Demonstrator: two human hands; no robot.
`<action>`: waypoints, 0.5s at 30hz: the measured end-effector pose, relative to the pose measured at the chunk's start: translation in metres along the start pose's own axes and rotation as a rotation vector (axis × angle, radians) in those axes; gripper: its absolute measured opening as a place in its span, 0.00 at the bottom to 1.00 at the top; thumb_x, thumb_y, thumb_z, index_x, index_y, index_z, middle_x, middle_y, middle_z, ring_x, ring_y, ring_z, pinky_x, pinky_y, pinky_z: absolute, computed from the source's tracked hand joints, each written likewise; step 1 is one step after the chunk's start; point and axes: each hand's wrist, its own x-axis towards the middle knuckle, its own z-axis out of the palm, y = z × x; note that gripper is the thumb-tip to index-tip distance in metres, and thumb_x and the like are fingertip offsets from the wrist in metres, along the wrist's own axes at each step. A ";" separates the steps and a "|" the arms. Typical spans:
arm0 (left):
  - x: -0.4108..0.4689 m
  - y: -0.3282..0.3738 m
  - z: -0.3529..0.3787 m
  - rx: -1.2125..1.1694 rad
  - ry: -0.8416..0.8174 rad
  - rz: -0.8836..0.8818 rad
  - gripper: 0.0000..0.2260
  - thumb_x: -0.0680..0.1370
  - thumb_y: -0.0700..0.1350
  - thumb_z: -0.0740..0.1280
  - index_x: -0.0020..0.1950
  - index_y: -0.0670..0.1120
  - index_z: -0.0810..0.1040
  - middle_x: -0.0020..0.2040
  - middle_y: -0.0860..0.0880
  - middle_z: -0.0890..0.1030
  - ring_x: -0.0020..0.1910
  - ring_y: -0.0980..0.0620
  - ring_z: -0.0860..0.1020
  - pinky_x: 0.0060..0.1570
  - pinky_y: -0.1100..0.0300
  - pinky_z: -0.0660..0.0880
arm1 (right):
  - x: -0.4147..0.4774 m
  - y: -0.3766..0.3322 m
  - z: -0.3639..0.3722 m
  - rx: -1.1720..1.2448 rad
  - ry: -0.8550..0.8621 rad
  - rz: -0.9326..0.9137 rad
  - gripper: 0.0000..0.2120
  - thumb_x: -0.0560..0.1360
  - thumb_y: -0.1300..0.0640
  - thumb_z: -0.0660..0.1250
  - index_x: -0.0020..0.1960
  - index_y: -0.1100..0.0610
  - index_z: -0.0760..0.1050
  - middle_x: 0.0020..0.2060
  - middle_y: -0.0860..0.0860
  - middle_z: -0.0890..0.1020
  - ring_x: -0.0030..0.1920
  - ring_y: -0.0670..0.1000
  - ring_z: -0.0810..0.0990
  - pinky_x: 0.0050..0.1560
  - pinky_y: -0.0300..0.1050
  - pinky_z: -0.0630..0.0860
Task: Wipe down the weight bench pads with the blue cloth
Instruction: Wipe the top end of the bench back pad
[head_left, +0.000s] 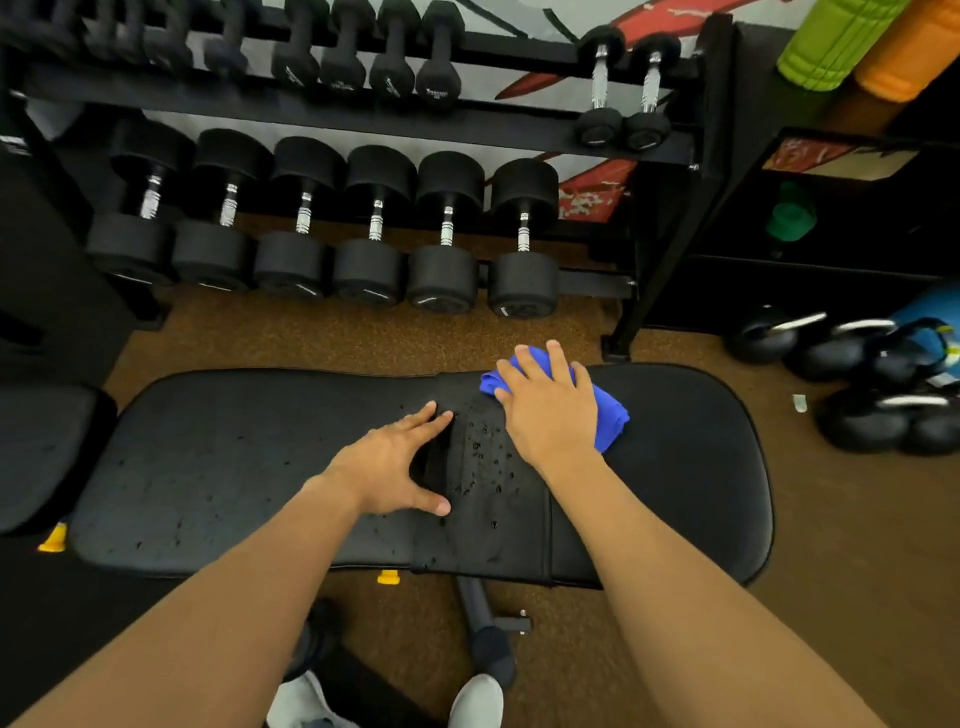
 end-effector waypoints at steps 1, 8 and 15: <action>-0.001 0.002 0.001 0.017 0.003 0.001 0.55 0.65 0.70 0.75 0.82 0.64 0.45 0.82 0.62 0.42 0.82 0.52 0.52 0.78 0.41 0.56 | -0.008 -0.002 0.004 -0.022 0.000 -0.039 0.24 0.86 0.44 0.48 0.80 0.47 0.57 0.81 0.47 0.54 0.81 0.59 0.45 0.77 0.59 0.54; -0.001 0.002 0.000 0.088 0.016 0.010 0.55 0.66 0.73 0.72 0.82 0.63 0.42 0.83 0.60 0.42 0.82 0.53 0.51 0.79 0.41 0.48 | -0.054 0.020 0.004 -0.005 -0.004 0.016 0.22 0.84 0.42 0.53 0.78 0.41 0.63 0.80 0.42 0.59 0.81 0.56 0.53 0.75 0.58 0.59; 0.006 -0.015 -0.020 0.024 -0.071 0.155 0.53 0.67 0.67 0.75 0.83 0.59 0.48 0.83 0.58 0.46 0.81 0.50 0.54 0.77 0.48 0.60 | -0.017 -0.044 0.008 0.050 -0.010 0.230 0.24 0.86 0.44 0.49 0.81 0.44 0.55 0.82 0.44 0.51 0.81 0.57 0.42 0.78 0.59 0.50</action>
